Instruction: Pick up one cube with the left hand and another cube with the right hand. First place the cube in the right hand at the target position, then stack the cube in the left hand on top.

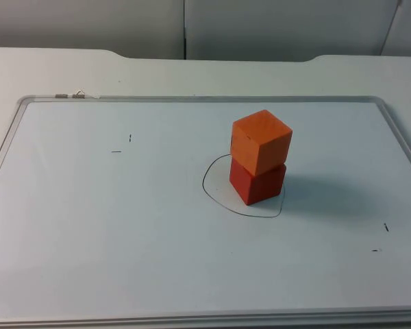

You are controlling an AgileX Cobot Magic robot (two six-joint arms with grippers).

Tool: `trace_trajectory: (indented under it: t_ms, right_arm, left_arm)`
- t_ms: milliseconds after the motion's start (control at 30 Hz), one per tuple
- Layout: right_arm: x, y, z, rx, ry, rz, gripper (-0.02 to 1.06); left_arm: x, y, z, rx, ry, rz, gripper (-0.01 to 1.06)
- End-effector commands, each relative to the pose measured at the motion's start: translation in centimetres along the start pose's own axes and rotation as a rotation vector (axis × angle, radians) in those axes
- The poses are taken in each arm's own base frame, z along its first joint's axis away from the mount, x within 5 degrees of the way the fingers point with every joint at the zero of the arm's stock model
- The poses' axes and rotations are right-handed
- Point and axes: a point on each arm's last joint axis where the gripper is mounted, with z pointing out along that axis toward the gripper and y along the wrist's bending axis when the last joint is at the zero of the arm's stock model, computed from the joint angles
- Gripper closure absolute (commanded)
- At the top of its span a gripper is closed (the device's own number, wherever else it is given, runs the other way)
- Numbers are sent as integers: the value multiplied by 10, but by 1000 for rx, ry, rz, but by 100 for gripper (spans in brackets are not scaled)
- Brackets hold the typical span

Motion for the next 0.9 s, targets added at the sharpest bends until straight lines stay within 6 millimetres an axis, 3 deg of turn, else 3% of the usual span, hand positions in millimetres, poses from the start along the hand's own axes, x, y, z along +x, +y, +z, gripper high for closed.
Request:
trace_trajectory:
  t_ms: [0,367,700,767,867]
  right_arm:
    - [1,0,0,-1,1,-14,8]
    - [15,1,8,17,-9,-27,8]
    - [15,1,9,19,-15,-27,8]
    - [15,1,9,19,-15,-27,8]
    - [15,1,9,19,-15,-27,8]
  left_arm:
    - [4,1,1,-4,16,-1,28]
    - [4,3,5,-23,2,30,28]
    - [4,3,5,-23,2,33,28]
    - [4,2,5,-19,2,35,24]
    - [4,2,5,-19,2,35,5]
